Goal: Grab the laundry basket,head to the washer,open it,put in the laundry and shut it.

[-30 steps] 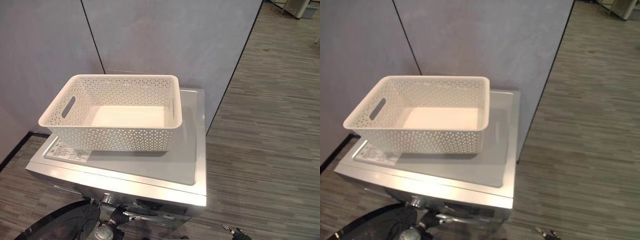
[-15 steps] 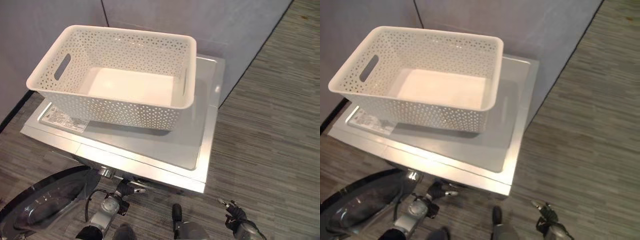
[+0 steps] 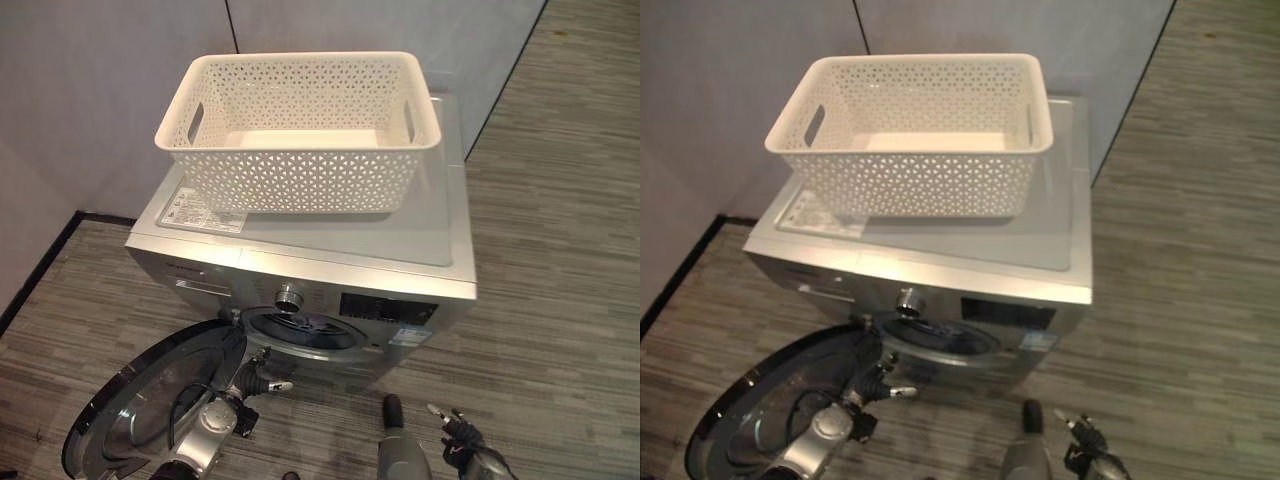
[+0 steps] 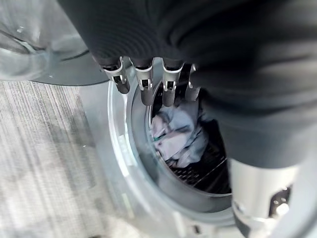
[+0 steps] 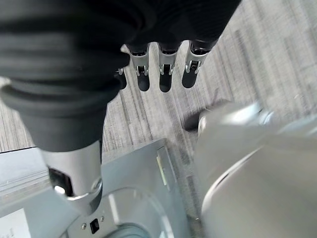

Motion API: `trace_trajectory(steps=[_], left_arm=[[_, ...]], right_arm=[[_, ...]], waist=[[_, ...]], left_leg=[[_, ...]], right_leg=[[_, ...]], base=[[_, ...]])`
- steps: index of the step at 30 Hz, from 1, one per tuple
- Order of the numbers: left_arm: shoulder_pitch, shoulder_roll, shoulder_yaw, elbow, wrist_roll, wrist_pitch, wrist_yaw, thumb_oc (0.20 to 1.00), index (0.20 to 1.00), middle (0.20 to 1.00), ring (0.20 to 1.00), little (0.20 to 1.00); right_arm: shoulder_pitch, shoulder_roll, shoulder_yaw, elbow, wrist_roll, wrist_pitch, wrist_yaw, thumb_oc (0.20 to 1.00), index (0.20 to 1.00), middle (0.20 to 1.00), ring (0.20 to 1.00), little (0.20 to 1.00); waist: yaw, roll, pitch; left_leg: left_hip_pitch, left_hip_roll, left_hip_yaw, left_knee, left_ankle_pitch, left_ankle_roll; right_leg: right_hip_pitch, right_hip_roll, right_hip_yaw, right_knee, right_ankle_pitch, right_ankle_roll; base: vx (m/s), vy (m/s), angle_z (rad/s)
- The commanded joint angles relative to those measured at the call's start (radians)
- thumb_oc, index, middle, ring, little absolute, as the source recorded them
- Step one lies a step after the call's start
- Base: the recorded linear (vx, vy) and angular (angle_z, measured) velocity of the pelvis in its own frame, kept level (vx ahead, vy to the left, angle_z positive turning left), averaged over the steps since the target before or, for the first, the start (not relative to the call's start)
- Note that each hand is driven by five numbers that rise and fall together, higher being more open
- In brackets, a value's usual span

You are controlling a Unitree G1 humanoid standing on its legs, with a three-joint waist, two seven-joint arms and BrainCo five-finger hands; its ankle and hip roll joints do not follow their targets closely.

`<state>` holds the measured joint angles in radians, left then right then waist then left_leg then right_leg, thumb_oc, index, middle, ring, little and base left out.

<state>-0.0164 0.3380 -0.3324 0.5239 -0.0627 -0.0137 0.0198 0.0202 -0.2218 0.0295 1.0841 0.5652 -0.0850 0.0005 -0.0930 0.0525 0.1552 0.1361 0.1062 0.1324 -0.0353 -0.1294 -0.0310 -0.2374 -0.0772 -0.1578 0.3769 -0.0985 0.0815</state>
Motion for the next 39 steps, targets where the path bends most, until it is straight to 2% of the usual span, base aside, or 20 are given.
trace_trajectory(steps=[1,3,6,8,10,11,12,13,14,16,17,18,21,25,26,28,29,32,36,39], left_arm=[[-0.007,0.009,0.047,-0.058,0.007,-0.044,0.017,1.000,1.000,1.000,1.000,1.000],[0.039,0.027,0.139,-0.172,0.030,-0.072,0.060,1.000,1.000,1.000,1.000,1.000],[0.075,0.042,0.200,-0.255,0.050,-0.080,0.077,1.000,1.000,1.000,1.000,1.000],[0.088,0.069,0.289,-0.345,0.083,-0.102,0.119,1.000,1.000,1.000,1.000,1.000],[0.023,0.076,0.333,-0.322,0.136,-0.097,0.200,1.000,1.000,1.000,1.000,1.000],[0.021,0.075,0.333,-0.321,0.137,-0.097,0.201,1.000,1.000,1.000,1.000,1.000],[0.015,0.079,0.348,-0.338,0.153,-0.091,0.205,1.000,1.000,1.000,1.000,1.000],[0.024,0.086,0.384,-0.360,0.173,-0.078,0.226,1.000,1.000,1.000,1.000,1.000],[-0.017,0.087,0.402,-0.351,0.237,-0.071,0.283,1.000,1.000,1.000,1.000,1.000],[-0.017,0.087,0.402,-0.352,0.238,-0.070,0.283,1.000,1.000,1.000,1.000,1.000],[-0.048,0.113,0.411,-0.320,0.268,-0.047,0.286,1.000,1.000,1.000,1.000,1.000],[-0.069,0.143,0.418,-0.291,0.296,-0.024,0.265,1.000,1.000,1.000,1.000,1.000],[-0.104,0.216,0.432,-0.230,0.334,0.023,0.231,1.000,1.000,1.000,1.000,1.000],[-0.158,0.303,0.416,-0.156,0.444,0.072,0.196,1.000,1.000,1.000,1.000,1.000],[-0.190,0.339,0.398,-0.117,0.487,0.112,0.152,1.000,1.000,1.000,1.000,1.000],[-0.195,0.339,0.394,-0.114,0.487,0.112,0.152,1.000,1.000,1.000,1.000,1.000],[-0.204,0.364,0.394,-0.083,0.516,0.145,0.130,1.000,1.000,1.000,1.000,1.000],[-0.184,0.384,0.411,-0.076,0.556,0.167,0.116,1.000,1.000,1.000,1.000,1.000],[-0.144,0.378,0.412,-0.090,0.549,0.185,0.063,1.000,1.000,1.000,1.000,1.000],[-0.150,0.386,0.384,-0.025,0.577,0.217,0.024,1.000,1.000,1.000,1.000,1.000]], right_arm=[[-0.012,-0.045,0.020,0.017,-0.020,-0.048,-0.004,1.000,1.000,1.000,1.000,1.000],[-0.023,-0.047,0.031,0.045,-0.046,-0.048,-0.008,1.000,1.000,1.000,1.000,1.000],[-0.018,-0.051,0.032,0.040,-0.050,-0.050,-0.001,1.000,1.000,1.000,1.000,1.000],[-0.004,-0.057,0.024,0.051,-0.053,-0.057,0.009,1.000,1.000,1.000,1.000,1.000],[-0.007,-0.063,0.017,0.050,-0.051,-0.056,0.016,1.000,1.000,1.000,1.000,1.000],[-0.010,-0.063,0.017,0.050,-0.051,-0.056,0.016,1.000,1.000,1.000,1.000,1.000],[-0.007,-0.063,0.018,0.053,-0.054,-0.053,0.014,1.000,1.000,1.000,1.000,1.000],[-0.012,-0.064,0.033,0.057,-0.058,-0.049,0.013,1.000,1.000,1.000,1.000,1.000],[0.004,-0.061,0.035,0.073,-0.072,-0.039,0.023,1.000,1.000,1.000,1.000,1.000],[0.003,-0.061,0.035,0.072,-0.072,-0.039,0.024,1.000,1.000,1.000,1.000,1.000],[0.021,-0.063,0.025,0.064,-0.076,-0.031,0.032,1.000,1.000,1.000,1.000,1.000],[0.040,-0.057,0.018,0.065,-0.086,-0.019,0.043,1.000,1.000,1.000,1.000,1.000],[0.045,-0.053,0.019,0.063,-0.111,-0.001,0.062,1.000,1.000,1.000,1.000,1.000],[0.064,-0.047,0.021,0.036,-0.108,0.007,0.080,1.000,1.000,1.000,1.000,1.000],[0.075,-0.054,0.024,0.021,-0.116,0.011,0.082,1.000,1.000,1.000,1.000,1.000],[0.075,-0.053,0.022,0.021,-0.116,0.011,0.082,1.000,1.000,1.000,1.000,1.000],[0.077,-0.057,0.021,0.024,-0.126,0.020,0.084,1.000,1.000,1.000,1.000,1.000],[0.079,-0.060,0.018,0.024,-0.128,0.025,0.091,1.000,1.000,1.000,1.000,1.000],[0.088,-0.066,0.008,0.016,-0.129,0.035,0.089,1.000,1.000,1.000,1.000,1.000],[0.086,-0.077,0.012,0.014,-0.134,0.053,0.100,1.000,1.000,1.000,1.000,1.000]], waist=[[0.017,-0.055,-0.038],[0.053,-0.082,-0.053],[0.055,-0.080,-0.059],[0.056,-0.076,-0.064],[0.029,-0.086,-0.055],[0.029,-0.085,-0.055],[0.019,-0.079,-0.060],[0.035,-0.069,-0.052],[0.033,-0.054,-0.057],[0.029,-0.057,-0.058],[0.013,-0.047,-0.075],[0.001,-0.039,-0.097],[-0.002,-0.036,-0.110],[-0.005,-0.044,-0.115],[-0.010,-0.051,-0.117],[-0.008,-0.051,-0.115],[-0.011,-0.055,-0.116],[-0.008,-0.060,-0.110],[-0.010,-0.067,-0.100],[-0.017,-0.071,-0.088]], left_leg=[[-0.054,-0.046,-0.068,0.058,-0.034,0.028],[-0.085,-0.029,-0.036,0.127,-0.036,0.007],[-0.077,-0.019,-0.032,0.109,-0.026,-0.002],[-0.080,-0.014,-0.028,0.096,-0.007,-0.020],[-0.136,0.016,0.064,0.176,-0.004,-0.038],[-0.143,0.018,0.064,0.185,-0.007,-0.038],[-0.134,0.042,0.109,0.186,-0.010,-0.041],[-0.128,0.045,0.087,0.202,-0.006,-0.044],[-0.120,0.028,0.019,0.178,-0.026,-0.044],[-0.123,0.024,0.016,0.173,-0.018,-0.042],[-0.098,0.014,0.023,0.108,-0.016,-0.034],[-0.070,-0.005,0.031,0.053,-0.009,-0.027],[-0.033,-0.020,0.064,0.003,0.004,-0.017],[0.003,-0.014,0.097,-0.022,0.012,-0.020],[0.017,-0.006,0.109,-0.024,0.013,-0.023],[0.020,-0.006,0.110,-0.026,0.013,-0.023],[0.033,0.003,0.119,-0.029,0.013,-0.027],[0.050,0.011,0.133,-0.036,0.014,-0.031],[0.052,0.023,0.146,-0.044,0.023,-0.038],[0.046,0.029,0.153,-0.050,0.029,-0.042]], right_leg=[[0.156,-0.009,-0.011,-0.250,0.028,0.016],[0.221,-0.005,-0.016,-0.356,0.045,0.008],[0.251,0.003,-0.015,-0.411,0.057,0.006],[0.279,-0.008,-0.031,-0.464,0.071,0.010],[0.264,-0.051,-0.071,-0.464,0.080,0.017],[0.261,-0.051,-0.071,-0.464,0.080,0.017],[0.256,-0.058,-0.083,-0.464,0.078,0.019],[0.255,-0.049,-0.061,-0.464,0.079,0.019],[0.266,-0.054,-0.062,-0.464,0.079,0.023],[0.264,-0.057,-0.065,-0.464,0.081,0.023],[0.259,-0.064,-0.060,-0.464,0.095,0.030],[0.257,-0.074,-0.053,-0.464,0.102,0.037],[0.255,-0.085,-0.045,-0.464,0.115,0.050],[0.265,-0.086,-0.034,-0.464,0.116,0.055],[0.272,-0.084,-0.033,-0.464,0.114,0.056],[0.274,-0.083,-0.033,-0.464,0.114,0.056],[0.282,-0.078,-0.037,-0.464,0.109,0.055],[0.289,-0.072,-0.039,-0.464,0.105,0.056],[0.286,-0.064,-0.038,-0.464,0.104,0.057],[0.278,-0.058,-0.038,-0.464,0.105,0.055]], base=[[-0.02,-0.145,0.09],[-0.03,-0.165,-0.03],[-0.02,-0.057,-0.16],[-0.10,0.021,0.18],[-0.18,0.086,0.20],[-0.10,0.110,0.51],[-0.05,0.119,0.75],[-0.03,0.189,0.68],[-0.02,0.128,0.16],[0.00,0.096,-0.19],[0.06,0.220,0.07],[0.07,0.257,0.15],[0.04,0.108,-0.03],[0.04,0.004,-0.20],[0.04,-0.039,-0.10],[0.04,-0.034,-0.10],[0.06,-0.056,-0.14],[0.05,-0.056,-0.16],[0.03,-0.034,-0.12],[0.01,-0.013,-0.07]])
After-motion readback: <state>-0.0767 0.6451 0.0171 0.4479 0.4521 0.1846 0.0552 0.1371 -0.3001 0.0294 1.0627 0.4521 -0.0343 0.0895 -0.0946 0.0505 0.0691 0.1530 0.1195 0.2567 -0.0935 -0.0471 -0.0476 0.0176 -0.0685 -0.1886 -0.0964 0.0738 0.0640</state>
